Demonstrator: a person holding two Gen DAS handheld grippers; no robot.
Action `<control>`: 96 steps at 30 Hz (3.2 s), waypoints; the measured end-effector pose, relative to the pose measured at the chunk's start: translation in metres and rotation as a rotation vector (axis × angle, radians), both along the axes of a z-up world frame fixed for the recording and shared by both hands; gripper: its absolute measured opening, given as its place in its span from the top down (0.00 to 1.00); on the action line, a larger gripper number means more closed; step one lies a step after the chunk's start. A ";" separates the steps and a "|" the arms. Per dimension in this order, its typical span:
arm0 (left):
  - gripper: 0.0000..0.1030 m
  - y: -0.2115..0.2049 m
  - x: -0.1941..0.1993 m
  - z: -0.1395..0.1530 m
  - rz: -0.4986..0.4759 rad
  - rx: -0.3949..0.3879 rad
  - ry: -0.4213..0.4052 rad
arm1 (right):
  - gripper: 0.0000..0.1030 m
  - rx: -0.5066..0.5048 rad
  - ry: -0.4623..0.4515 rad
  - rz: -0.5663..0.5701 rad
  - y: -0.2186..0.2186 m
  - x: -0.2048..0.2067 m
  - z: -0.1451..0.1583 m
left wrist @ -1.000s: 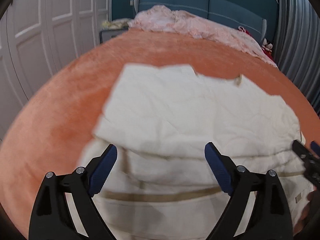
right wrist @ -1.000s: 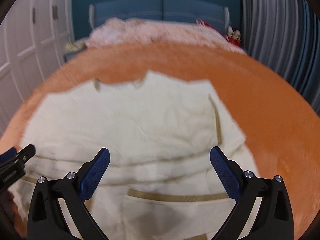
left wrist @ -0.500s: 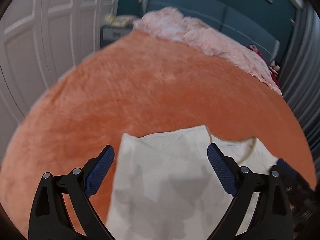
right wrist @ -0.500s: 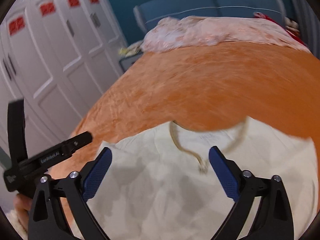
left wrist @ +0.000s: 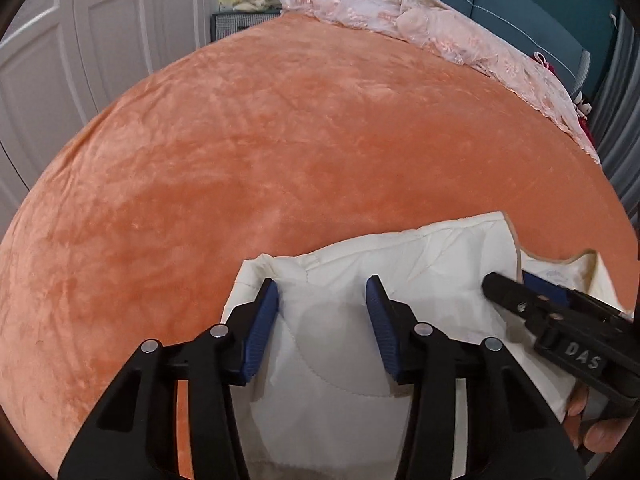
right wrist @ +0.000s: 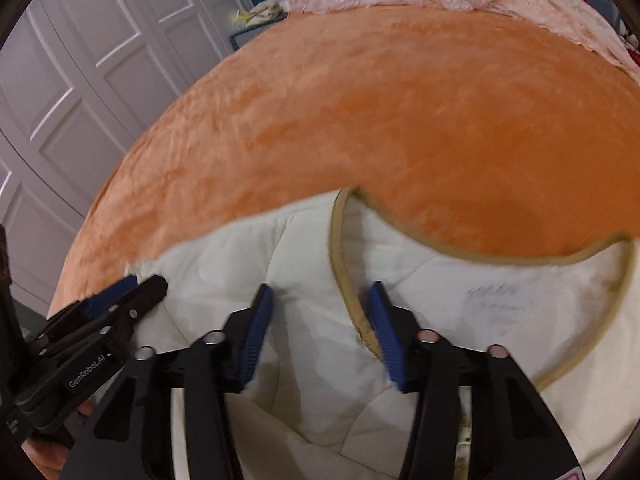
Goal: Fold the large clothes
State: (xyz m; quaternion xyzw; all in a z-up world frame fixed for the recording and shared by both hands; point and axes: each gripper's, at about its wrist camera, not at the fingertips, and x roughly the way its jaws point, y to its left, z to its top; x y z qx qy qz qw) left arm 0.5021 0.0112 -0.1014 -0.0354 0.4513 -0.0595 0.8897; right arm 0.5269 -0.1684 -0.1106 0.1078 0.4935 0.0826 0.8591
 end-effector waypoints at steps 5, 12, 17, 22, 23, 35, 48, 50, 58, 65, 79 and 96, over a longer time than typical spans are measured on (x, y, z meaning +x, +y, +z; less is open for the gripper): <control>0.57 -0.001 -0.004 -0.007 0.011 0.022 -0.041 | 0.94 0.043 -0.061 -0.013 -0.007 -0.010 0.000; 0.56 -0.004 -0.002 -0.013 0.016 0.035 -0.075 | 0.96 0.033 -0.093 -0.065 -0.012 -0.015 -0.009; 0.56 -0.008 -0.002 -0.017 0.019 0.069 -0.088 | 0.97 0.001 -0.071 -0.063 -0.008 -0.010 -0.015; 0.56 -0.010 -0.002 -0.019 0.023 0.091 -0.104 | 0.97 -0.032 -0.083 -0.061 -0.004 -0.012 -0.017; 0.55 -0.011 -0.003 -0.019 0.024 0.095 -0.108 | 0.97 -0.034 -0.086 -0.062 -0.004 -0.012 -0.017; 0.34 -0.015 -0.010 0.013 0.012 0.138 -0.088 | 0.84 -0.050 -0.265 -0.316 -0.079 -0.067 0.055; 0.13 -0.217 -0.046 0.075 -0.434 -0.146 -0.004 | 0.65 0.067 -0.027 -0.556 -0.274 -0.136 0.053; 0.13 -0.238 -0.038 0.063 -0.422 -0.150 0.025 | 0.57 0.045 -0.030 -0.566 -0.280 -0.138 0.050; 0.63 -0.285 -0.017 0.022 -0.440 -0.049 0.145 | 0.71 0.073 0.037 -0.526 -0.298 -0.138 0.019; 0.93 -0.288 -0.026 0.002 -0.412 0.011 0.084 | 0.93 -0.058 -0.043 -0.519 -0.285 -0.146 0.026; 0.68 -0.242 -0.042 0.038 -0.365 0.022 -0.084 | 0.82 -0.205 -0.109 -0.572 -0.280 -0.163 0.059; 0.95 -0.139 -0.023 -0.008 -0.329 0.003 0.022 | 1.00 -0.147 0.023 -0.166 -0.117 -0.072 -0.003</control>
